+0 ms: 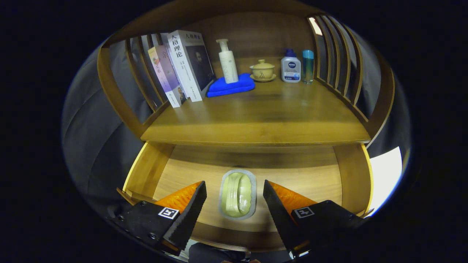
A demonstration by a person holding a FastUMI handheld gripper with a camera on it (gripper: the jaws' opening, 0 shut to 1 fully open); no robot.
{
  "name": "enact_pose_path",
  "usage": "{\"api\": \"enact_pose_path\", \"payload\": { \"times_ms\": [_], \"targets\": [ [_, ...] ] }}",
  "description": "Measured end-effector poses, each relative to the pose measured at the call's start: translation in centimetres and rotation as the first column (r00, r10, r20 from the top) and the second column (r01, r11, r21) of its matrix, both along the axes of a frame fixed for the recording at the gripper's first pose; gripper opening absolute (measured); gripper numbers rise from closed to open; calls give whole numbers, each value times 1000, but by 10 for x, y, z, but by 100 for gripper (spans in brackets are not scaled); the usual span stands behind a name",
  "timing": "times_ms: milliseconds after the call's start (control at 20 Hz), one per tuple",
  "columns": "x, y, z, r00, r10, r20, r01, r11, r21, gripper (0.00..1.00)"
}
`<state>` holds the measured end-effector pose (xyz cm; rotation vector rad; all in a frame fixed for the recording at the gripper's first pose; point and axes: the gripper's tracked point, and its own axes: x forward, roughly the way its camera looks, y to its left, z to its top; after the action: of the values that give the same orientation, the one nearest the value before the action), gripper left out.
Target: Pull open the drawer, take out the items inside it, and place them on the countertop above the cabinet.
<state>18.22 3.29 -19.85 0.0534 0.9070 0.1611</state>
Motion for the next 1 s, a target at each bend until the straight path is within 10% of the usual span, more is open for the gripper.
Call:
{"api": "enact_pose_path", "payload": {
  "times_ms": [450, 1000],
  "targets": [
    [-6, 11, -53, 987, 30, -159, -35, 999, -26, 91],
    [-10, 6, -69, 984, 23, -175, -25, 1000, -9, 19]
  ]
}}
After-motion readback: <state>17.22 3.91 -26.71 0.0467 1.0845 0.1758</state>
